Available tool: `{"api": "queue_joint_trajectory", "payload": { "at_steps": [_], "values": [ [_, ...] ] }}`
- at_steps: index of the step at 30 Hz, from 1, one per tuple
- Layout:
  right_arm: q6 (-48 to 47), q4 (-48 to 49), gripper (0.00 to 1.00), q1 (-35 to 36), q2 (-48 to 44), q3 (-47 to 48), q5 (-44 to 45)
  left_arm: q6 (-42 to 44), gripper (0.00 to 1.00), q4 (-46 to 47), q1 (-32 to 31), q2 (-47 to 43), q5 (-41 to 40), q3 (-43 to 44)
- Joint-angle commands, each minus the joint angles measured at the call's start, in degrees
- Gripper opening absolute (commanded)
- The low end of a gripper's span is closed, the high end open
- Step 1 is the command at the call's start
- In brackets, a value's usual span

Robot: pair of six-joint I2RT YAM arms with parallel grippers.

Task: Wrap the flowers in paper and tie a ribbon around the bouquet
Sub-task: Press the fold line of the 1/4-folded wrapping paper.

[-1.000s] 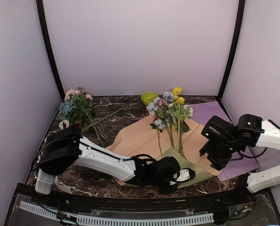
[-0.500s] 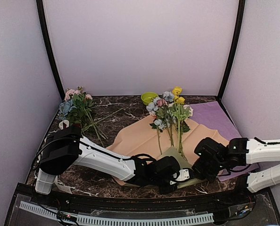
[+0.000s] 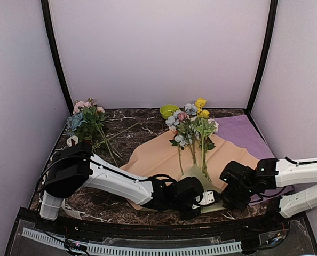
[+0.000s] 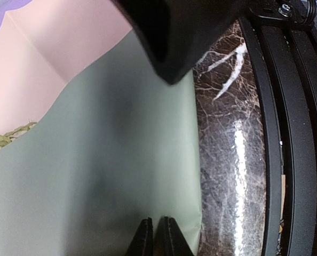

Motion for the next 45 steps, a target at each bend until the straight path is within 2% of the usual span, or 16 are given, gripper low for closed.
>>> {"api": "queue_joint_trajectory", "payload": {
  "at_steps": [1,9,15,25,34,45],
  "values": [
    [0.0,-3.5,0.00,0.4,-0.7,-4.8,-4.7,-0.6,0.09,-4.1,0.8,0.2,0.3,-1.9],
    [-3.8,-3.5,0.00,-0.6,1.8,-7.1,-1.7,-0.3,0.09,-3.2,0.8,-1.3,0.3,-1.4],
    [-6.8,-6.0,0.00,-0.6,3.8,-1.9,1.1,2.4,0.11,-2.1,0.8,-2.2,0.1,2.5],
    [-9.4,-5.4,0.00,-0.6,7.4,3.1,1.4,6.4,0.13,0.5,0.8,2.7,6.1,7.5],
    [-8.7,-8.2,0.00,-1.6,6.3,6.1,4.5,8.9,0.13,-0.7,0.7,5.5,12.3,4.9],
    [-7.0,-11.6,0.01,-5.3,6.5,0.4,2.9,6.4,0.12,0.8,0.8,3.8,11.5,1.2]
  ]
}}
